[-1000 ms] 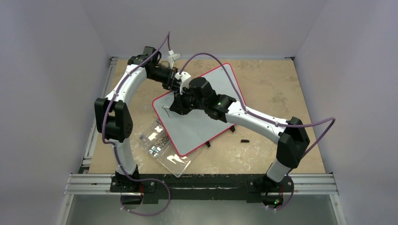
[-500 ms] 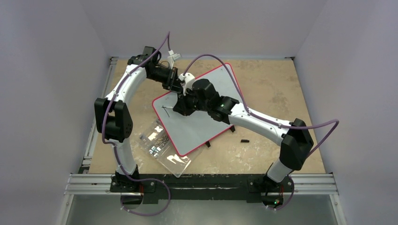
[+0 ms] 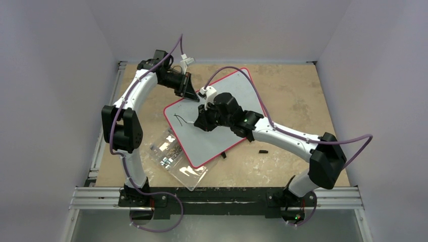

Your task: Write a sentence on the whiteboard

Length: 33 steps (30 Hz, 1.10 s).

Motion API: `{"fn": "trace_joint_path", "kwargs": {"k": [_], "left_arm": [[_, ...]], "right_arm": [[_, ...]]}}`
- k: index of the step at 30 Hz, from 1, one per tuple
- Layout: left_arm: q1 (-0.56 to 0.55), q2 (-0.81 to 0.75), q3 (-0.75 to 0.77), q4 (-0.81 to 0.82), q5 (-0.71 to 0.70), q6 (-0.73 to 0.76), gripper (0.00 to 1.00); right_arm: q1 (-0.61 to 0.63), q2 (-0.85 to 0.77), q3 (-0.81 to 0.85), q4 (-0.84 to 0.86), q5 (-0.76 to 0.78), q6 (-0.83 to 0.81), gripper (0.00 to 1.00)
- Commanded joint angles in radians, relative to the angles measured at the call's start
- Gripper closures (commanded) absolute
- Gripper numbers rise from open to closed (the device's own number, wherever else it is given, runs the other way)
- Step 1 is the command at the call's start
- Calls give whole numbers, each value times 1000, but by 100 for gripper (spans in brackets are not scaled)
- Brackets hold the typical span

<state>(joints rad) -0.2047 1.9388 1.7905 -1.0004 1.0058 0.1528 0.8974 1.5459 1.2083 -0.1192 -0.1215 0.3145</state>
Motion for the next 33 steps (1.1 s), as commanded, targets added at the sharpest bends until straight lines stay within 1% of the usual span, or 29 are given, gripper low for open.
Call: {"fn": "trace_joint_path", "kwargs": {"k": [1,7,16,23,28,33], "left_arm": [[-41,-34,6,-54,-83,85,100],[-42,-35,4,-56,-84,87,100],[-46,-35,3,-58,-82,90,100],[-48,-36,5,-61,-82,93,100],[-48,-35,5,-61,-82,93,100],[-48,-33,8,-61,-82,94,100]], "right_arm": [[-8,-30,-33,-4,54,3,100],[-9,-19,1,-10,65,1,100],[-14,33,125,-42,97,-19,100],[-48,83,212,-51,83,-12,100],[-58,95,234,-59,71,-11,100],[-58,69,219,-62,43,-12,100]]}}
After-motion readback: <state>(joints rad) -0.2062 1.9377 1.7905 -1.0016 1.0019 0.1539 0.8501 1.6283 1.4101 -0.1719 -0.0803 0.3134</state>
